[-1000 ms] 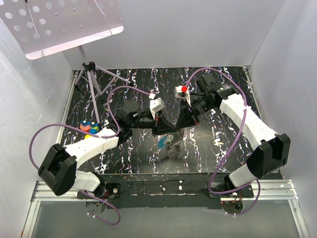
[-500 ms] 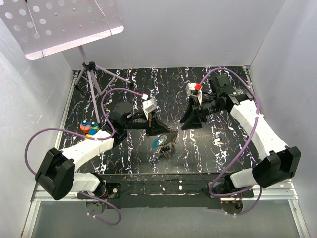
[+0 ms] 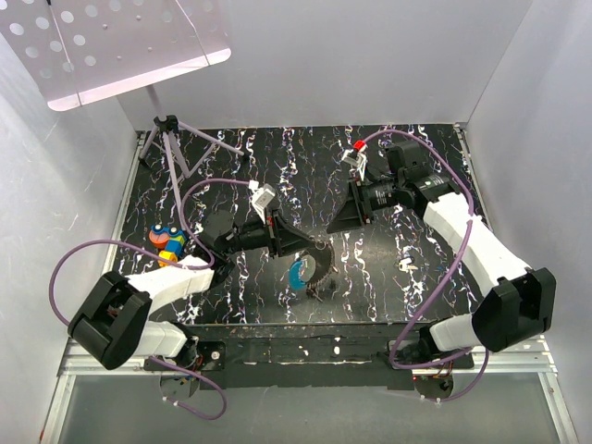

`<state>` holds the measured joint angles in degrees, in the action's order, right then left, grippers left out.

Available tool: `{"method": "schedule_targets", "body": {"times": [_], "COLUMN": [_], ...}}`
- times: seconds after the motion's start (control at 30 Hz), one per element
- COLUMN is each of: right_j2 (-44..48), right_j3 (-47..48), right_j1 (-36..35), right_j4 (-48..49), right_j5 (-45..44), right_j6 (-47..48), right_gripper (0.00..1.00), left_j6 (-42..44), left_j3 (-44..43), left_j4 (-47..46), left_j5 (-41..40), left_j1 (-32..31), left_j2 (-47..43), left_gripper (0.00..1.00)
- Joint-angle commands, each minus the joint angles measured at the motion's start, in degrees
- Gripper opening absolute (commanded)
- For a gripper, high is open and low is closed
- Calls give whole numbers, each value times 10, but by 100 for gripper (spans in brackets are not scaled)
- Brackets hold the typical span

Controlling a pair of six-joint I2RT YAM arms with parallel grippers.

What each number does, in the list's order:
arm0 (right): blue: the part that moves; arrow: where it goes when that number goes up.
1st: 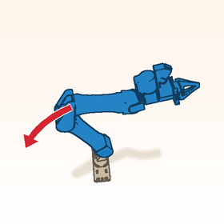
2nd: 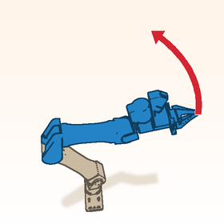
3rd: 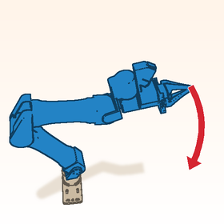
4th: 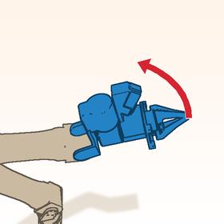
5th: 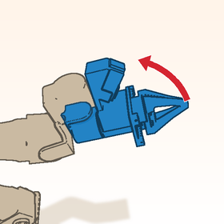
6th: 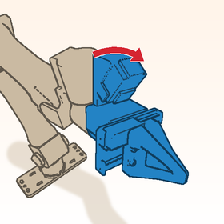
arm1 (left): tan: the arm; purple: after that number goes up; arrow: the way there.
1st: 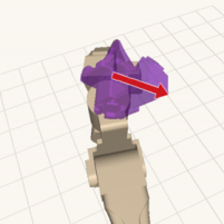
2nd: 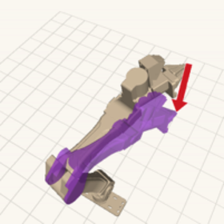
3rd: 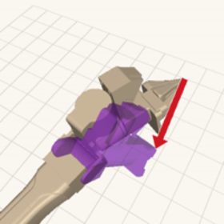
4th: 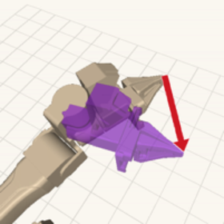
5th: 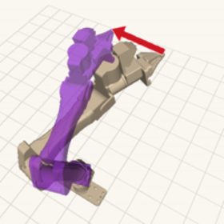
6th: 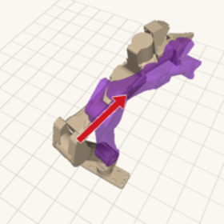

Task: Put the keys on the keyring
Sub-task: Adjust the keyring.

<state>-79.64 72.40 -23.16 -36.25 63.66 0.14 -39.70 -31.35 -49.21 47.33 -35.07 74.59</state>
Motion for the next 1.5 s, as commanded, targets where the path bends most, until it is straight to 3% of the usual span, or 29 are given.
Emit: {"method": "schedule_targets", "body": {"times": [0.0, 0.33, 1.27, 1.47], "right_j2": [31, 48, -10, -12], "right_j3": [-24, -113, -123, -125], "right_j1": [5, 5, -8, -8], "right_j4": [74, 160, 294, 325], "right_j5": [-27, -28, -51, -42], "right_j6": [-214, -416, -551, -573], "right_gripper": [43, 45, 39, 33], "left_j6": [-67, -50, -76, -76], "left_j3": [15, 31, 33, 33], "left_j4": [-103, -104, -162, -165], "left_j5": [-75, -150, -172, -173], "left_j1": [4, 4, -5, -8], "left_j2": [-9, -26, -12, -7], "left_gripper": [0, 0, 0, 0]}}
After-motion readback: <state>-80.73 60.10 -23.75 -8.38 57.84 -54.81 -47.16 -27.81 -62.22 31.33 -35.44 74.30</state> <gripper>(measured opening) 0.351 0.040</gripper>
